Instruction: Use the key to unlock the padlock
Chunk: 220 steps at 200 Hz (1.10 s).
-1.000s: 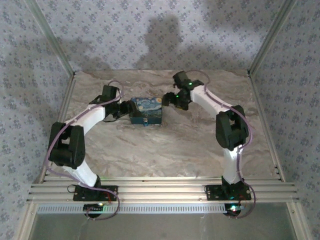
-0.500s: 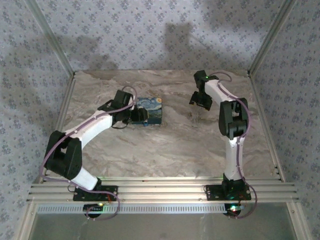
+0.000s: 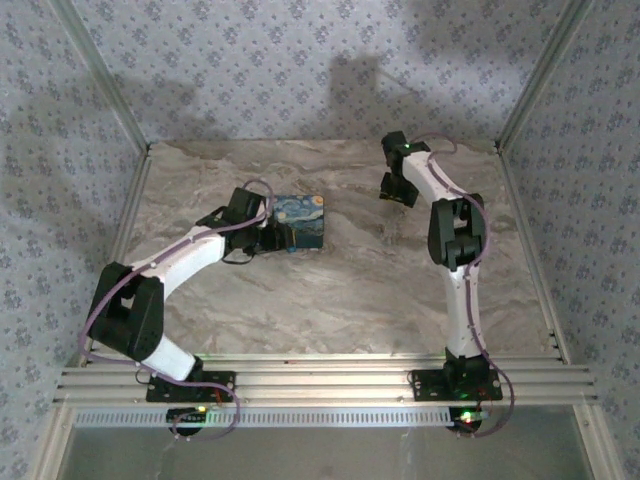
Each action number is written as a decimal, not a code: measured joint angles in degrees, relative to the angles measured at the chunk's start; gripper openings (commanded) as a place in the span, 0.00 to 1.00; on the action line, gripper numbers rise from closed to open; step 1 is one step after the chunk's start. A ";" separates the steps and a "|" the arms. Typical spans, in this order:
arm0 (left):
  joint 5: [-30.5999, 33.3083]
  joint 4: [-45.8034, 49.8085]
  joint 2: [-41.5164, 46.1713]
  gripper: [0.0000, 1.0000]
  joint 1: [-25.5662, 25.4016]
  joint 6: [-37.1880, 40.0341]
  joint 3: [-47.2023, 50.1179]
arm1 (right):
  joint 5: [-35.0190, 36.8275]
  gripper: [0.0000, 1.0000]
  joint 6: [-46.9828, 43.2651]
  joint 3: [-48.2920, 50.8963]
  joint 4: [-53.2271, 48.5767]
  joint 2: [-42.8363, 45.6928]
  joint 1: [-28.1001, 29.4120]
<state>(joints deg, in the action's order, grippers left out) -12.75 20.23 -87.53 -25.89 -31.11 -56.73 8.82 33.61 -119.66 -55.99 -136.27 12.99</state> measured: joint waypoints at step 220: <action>2.08 -5.35 16.41 0.68 -0.39 -2.45 20.65 | -1.77 0.00 -6.71 45.57 9.92 30.97 22.77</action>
<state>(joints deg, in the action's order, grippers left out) -10.68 14.87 -71.11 -26.28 -33.56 -36.07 7.05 26.89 -74.08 -46.06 -105.30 35.77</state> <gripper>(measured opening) 0.684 0.042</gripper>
